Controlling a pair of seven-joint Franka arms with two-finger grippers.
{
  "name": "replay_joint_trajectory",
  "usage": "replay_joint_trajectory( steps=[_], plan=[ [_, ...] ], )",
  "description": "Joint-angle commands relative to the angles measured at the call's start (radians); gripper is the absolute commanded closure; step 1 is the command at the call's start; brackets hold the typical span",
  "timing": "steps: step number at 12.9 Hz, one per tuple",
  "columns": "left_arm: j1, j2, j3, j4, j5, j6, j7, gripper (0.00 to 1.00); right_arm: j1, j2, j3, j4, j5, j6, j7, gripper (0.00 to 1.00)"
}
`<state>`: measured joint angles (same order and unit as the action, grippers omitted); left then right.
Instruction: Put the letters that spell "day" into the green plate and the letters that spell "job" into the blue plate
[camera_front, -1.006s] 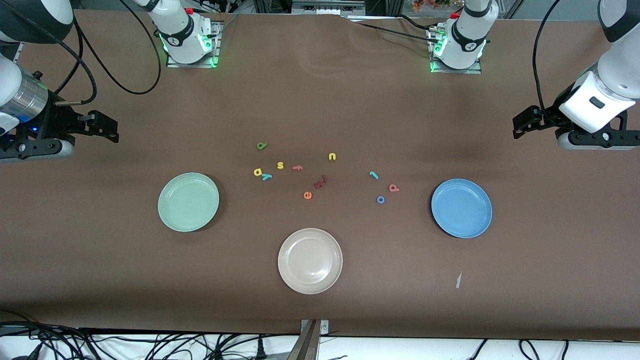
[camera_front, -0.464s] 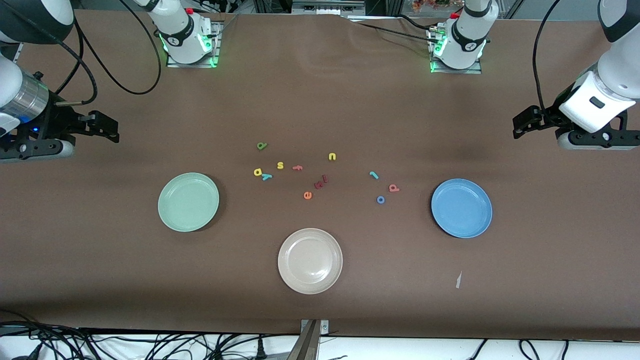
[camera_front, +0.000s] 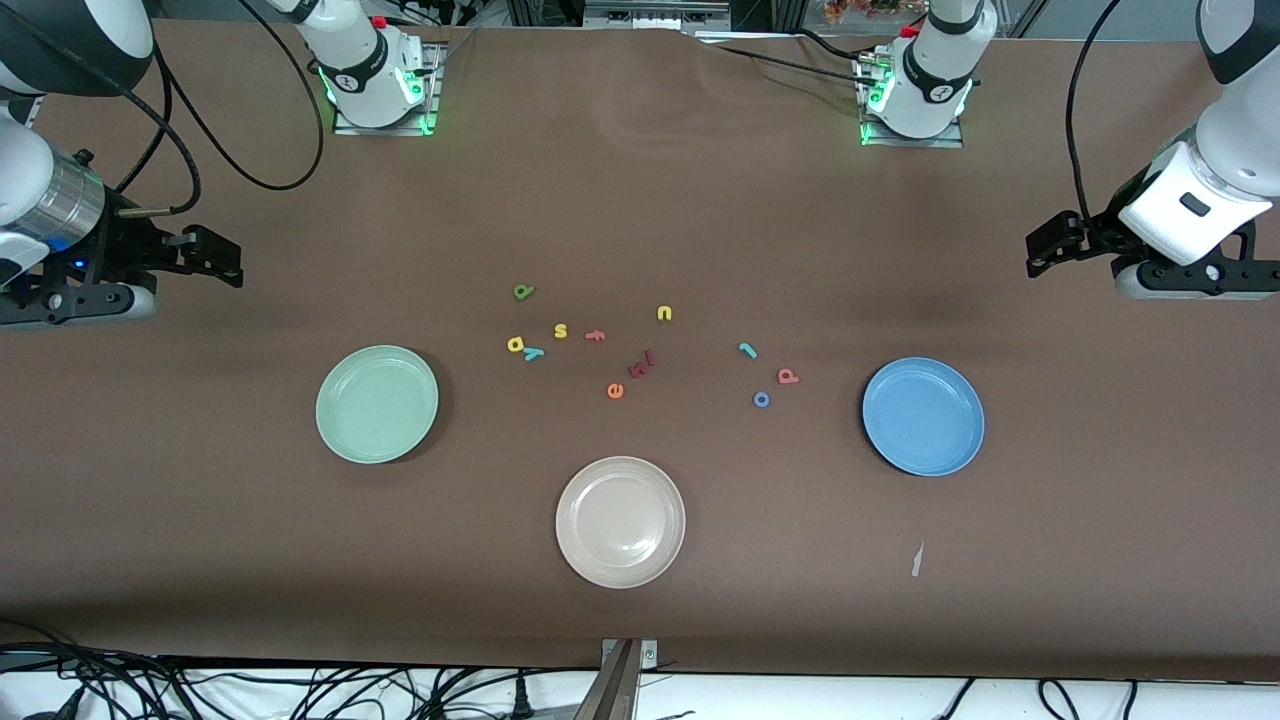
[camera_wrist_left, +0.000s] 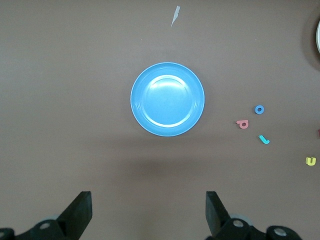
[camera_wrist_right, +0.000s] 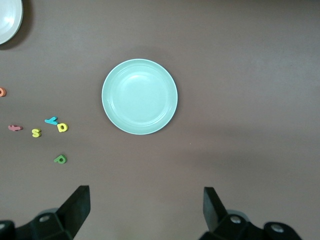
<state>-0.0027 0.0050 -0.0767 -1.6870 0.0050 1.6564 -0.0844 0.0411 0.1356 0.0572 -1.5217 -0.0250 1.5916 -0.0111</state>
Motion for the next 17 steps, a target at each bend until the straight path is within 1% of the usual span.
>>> replay_joint_trajectory(
  steps=[1, 13, 15, 17],
  plan=[
    [0.003, 0.01, 0.0, 0.032, 0.013, -0.017, 0.023, 0.0, -0.001, 0.007, 0.001, 0.023, 0.019, -0.022, -0.012, 0.0],
    [0.004, 0.015, -0.002, 0.038, 0.013, -0.017, 0.023, 0.0, 0.003, 0.009, 0.003, 0.018, 0.02, -0.022, -0.01, 0.0],
    [0.004, 0.015, -0.002, 0.036, 0.013, -0.018, 0.023, 0.0, 0.035, 0.012, 0.003, 0.017, 0.019, -0.024, -0.001, 0.0],
    [0.004, 0.015, -0.002, 0.038, 0.013, -0.017, 0.023, 0.0, 0.042, 0.019, 0.001, 0.014, 0.019, -0.024, -0.007, 0.0]
  ],
)
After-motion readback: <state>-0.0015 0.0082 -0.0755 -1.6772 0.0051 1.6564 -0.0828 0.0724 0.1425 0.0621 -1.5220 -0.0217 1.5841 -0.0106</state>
